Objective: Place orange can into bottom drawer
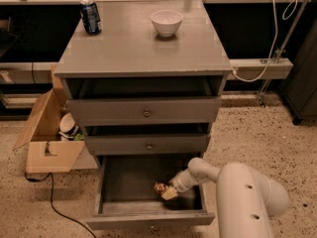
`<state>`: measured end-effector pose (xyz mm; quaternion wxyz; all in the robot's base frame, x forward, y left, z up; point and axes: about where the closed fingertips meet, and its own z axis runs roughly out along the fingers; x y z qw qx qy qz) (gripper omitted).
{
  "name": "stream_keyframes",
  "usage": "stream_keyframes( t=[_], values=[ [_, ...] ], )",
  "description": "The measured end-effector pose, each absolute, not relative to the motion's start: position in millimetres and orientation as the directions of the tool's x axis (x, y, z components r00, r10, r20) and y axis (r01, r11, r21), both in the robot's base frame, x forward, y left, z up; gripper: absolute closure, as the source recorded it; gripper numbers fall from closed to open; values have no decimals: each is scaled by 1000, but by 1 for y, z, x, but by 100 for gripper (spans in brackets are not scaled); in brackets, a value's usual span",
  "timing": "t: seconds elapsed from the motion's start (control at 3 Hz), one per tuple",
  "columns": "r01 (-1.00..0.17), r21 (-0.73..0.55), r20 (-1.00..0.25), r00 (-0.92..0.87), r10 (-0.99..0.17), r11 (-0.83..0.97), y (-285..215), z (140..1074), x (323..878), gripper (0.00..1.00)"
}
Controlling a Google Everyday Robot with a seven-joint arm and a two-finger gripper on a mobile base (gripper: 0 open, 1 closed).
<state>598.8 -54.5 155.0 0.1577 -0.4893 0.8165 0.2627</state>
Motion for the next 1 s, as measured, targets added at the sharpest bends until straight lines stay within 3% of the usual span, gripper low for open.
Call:
stream_keyframes(
  t=[0.33,1.0],
  values=[
    [-888,270,-534,-459,-710,371,-52,161,601,4],
    [-934,204,-657,-354,-666,295,-75,259,591,0]
  ],
)
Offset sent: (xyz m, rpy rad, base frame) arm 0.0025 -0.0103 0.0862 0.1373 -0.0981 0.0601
